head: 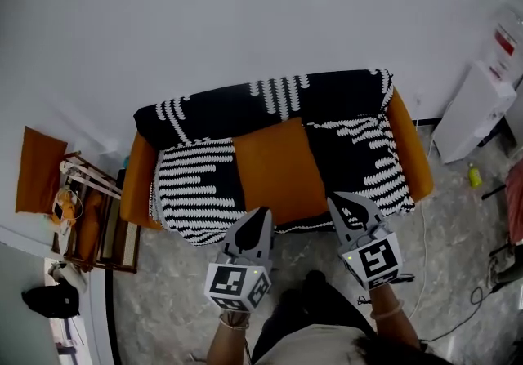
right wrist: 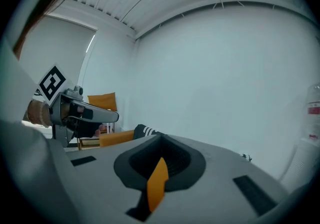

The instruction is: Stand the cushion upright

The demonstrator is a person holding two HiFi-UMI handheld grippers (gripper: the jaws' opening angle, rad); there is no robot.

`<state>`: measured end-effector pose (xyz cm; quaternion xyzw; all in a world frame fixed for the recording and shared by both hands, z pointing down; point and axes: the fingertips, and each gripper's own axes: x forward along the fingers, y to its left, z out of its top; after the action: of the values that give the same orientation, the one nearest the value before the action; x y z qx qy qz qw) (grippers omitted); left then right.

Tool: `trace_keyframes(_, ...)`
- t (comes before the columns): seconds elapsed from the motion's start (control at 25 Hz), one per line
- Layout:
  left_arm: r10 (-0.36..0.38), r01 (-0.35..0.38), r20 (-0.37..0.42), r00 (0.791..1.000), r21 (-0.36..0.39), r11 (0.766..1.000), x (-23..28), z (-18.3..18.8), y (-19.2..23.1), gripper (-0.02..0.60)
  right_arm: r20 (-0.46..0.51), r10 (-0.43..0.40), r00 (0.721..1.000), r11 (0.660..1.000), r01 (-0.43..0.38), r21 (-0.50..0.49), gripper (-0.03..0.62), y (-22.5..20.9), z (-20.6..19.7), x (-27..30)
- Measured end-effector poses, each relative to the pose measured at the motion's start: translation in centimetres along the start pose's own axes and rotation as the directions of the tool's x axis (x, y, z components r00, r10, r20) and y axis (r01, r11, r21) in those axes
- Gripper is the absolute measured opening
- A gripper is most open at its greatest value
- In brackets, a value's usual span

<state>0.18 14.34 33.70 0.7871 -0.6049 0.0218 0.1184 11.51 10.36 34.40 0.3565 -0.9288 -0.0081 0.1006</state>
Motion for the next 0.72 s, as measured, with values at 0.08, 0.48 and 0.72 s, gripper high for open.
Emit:
trace_keyframes(0.08,0.008,-0.008,-0.001,1.0,-0.006,1.0,0.8,-0.5,0.9,0.023,-0.02,0.017,1.0,1.0,-0.017,0.009,0.009,-0.5,-0.9,1.1)
trace_keyframes(0.48,0.013,-0.014,-0.059,0.998,-0.026,1.0,4.4,-4.9,6.6,0.069,-0.095,0.064,0.993,0.998,-0.067,-0.02,0.048,-2.5,-5.4,6.6)
trace_keyframes(0.72,0.009,-0.013,-0.096,0.995,-0.042,0.999,6.6,-8.5,10.0,0.092,-0.146,0.075,0.986,0.996,-0.08,-0.027,0.054,-2.9,-8.8,9.7)
